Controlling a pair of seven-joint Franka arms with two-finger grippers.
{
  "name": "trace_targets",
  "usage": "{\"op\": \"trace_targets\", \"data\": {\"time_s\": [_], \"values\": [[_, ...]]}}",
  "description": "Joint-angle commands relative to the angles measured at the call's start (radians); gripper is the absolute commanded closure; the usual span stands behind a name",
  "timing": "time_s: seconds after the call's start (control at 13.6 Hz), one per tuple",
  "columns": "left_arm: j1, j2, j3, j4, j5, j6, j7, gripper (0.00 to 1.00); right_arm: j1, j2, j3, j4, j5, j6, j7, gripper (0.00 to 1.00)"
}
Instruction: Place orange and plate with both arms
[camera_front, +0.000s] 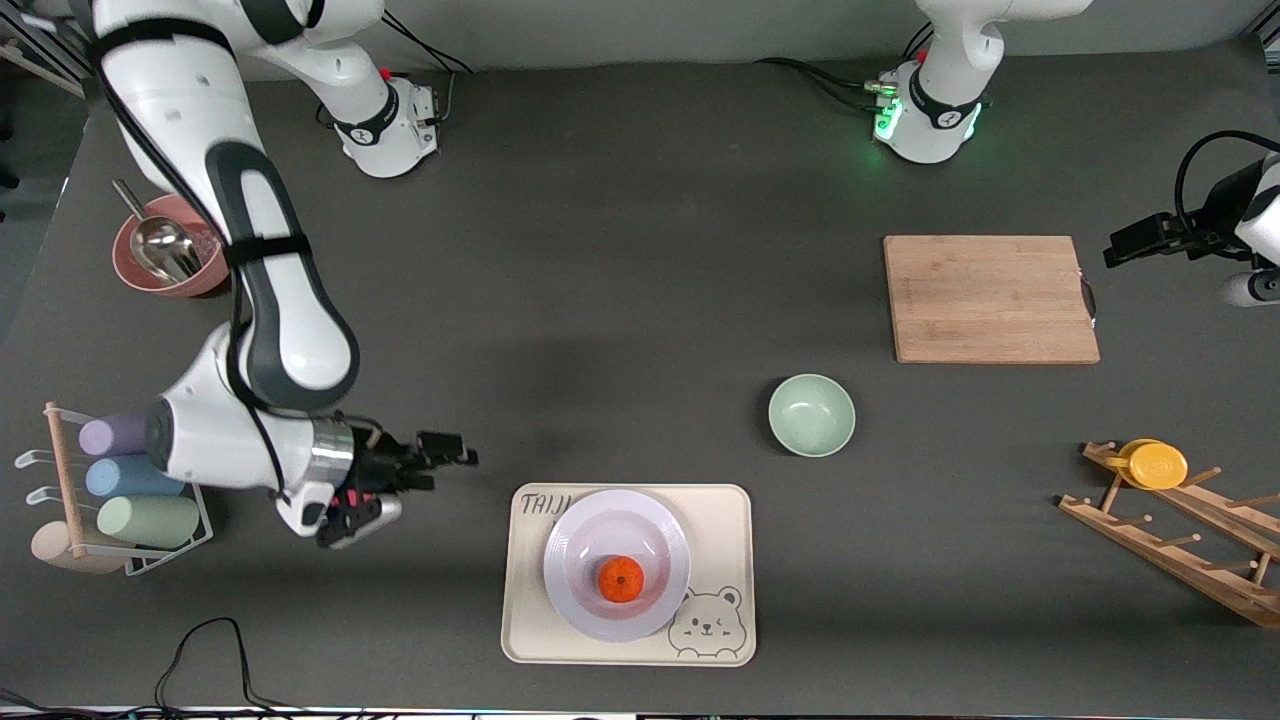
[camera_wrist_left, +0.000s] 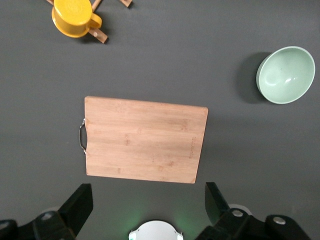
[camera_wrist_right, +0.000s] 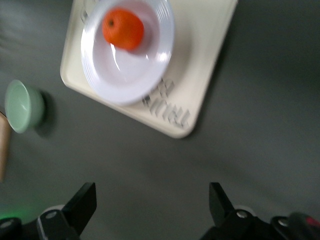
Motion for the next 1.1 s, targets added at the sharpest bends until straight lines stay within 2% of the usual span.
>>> {"op": "trace_targets", "data": {"time_s": [0.0, 0.15, 0.44, 0.73, 0.81, 1.03], "values": [[-0.015, -0.026, -0.039, -0.004, 0.073, 0.047, 0.006, 0.0, 0.014, -0.238, -0.013, -0.164, -0.208, -0.076, 0.1, 0.0], [-0.015, -0.023, -0.055, 0.002, 0.1, 0.076, -0.006, 0.0, 0.016, -0.343, -0.015, -0.16, -0.38, -0.227, 0.235, 0.0], [-0.003, -0.022, -0.046, 0.008, 0.045, 0.071, -0.002, 0.0, 0.023, -0.49, -0.018, -0.129, -0.56, -0.448, 0.343, 0.0], [-0.003, -0.02, -0.046, 0.01, 0.017, 0.062, 0.013, 0.0, 0.014, -0.497, -0.071, 0.007, -0.56, -0.661, 0.329, 0.0], [-0.003, -0.02, -0.046, 0.01, 0.015, 0.061, 0.013, 0.0, 0.016, -0.497, -0.1, 0.013, -0.562, -0.666, 0.33, 0.0], [-0.003, -0.014, -0.046, 0.01, 0.015, 0.061, 0.013, 0.0, 0.017, -0.497, -0.13, 0.013, -0.562, -0.663, 0.343, 0.0]]}}
